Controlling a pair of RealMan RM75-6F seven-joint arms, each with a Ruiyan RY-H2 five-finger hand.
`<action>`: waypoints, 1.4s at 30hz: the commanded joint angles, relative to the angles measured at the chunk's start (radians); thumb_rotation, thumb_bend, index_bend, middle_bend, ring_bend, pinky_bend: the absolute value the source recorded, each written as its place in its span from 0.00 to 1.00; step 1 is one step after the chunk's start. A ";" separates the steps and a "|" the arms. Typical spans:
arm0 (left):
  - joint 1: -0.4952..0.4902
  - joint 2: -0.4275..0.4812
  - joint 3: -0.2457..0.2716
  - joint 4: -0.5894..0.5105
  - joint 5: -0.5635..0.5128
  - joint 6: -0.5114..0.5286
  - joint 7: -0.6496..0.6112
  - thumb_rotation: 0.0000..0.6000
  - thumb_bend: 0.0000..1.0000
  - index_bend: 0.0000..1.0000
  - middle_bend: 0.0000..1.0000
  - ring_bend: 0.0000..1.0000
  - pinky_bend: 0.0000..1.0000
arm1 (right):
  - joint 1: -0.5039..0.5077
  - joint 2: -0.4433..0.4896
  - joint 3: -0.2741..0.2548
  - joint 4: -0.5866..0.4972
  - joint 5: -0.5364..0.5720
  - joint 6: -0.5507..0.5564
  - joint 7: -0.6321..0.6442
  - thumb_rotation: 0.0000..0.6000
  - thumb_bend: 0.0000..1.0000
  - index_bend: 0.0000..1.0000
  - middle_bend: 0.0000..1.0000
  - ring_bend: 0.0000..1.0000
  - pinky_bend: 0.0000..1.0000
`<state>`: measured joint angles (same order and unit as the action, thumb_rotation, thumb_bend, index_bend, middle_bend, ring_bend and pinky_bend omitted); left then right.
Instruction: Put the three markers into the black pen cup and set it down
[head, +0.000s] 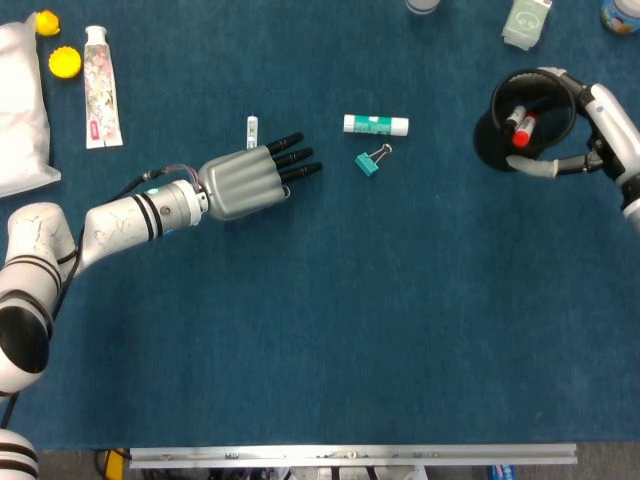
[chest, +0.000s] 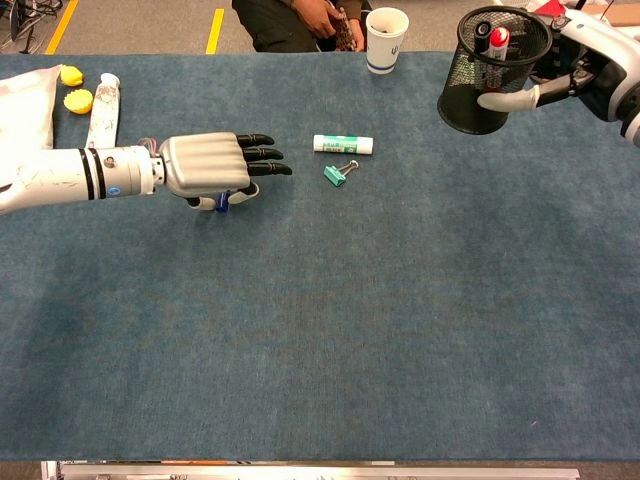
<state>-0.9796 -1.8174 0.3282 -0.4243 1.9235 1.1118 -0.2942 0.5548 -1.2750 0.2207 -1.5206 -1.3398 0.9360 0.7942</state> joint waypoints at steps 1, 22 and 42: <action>0.000 0.001 -0.001 -0.005 -0.001 -0.001 0.004 1.00 0.20 0.54 0.04 0.00 0.05 | 0.000 -0.001 -0.001 0.001 0.000 0.000 0.001 1.00 0.16 0.39 0.35 0.28 0.31; -0.002 0.001 -0.007 -0.023 -0.010 -0.016 0.004 1.00 0.20 0.62 0.11 0.00 0.05 | -0.006 -0.003 0.001 0.013 0.002 0.006 0.009 1.00 0.16 0.39 0.35 0.28 0.31; 0.006 0.000 -0.023 -0.035 -0.025 -0.018 0.037 1.00 0.20 0.60 0.09 0.00 0.05 | -0.010 -0.005 0.003 0.020 0.003 0.009 0.016 1.00 0.17 0.39 0.35 0.28 0.31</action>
<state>-0.9725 -1.8189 0.3044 -0.4578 1.8982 1.0967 -0.2558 0.5451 -1.2797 0.2237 -1.5002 -1.3371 0.9447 0.8100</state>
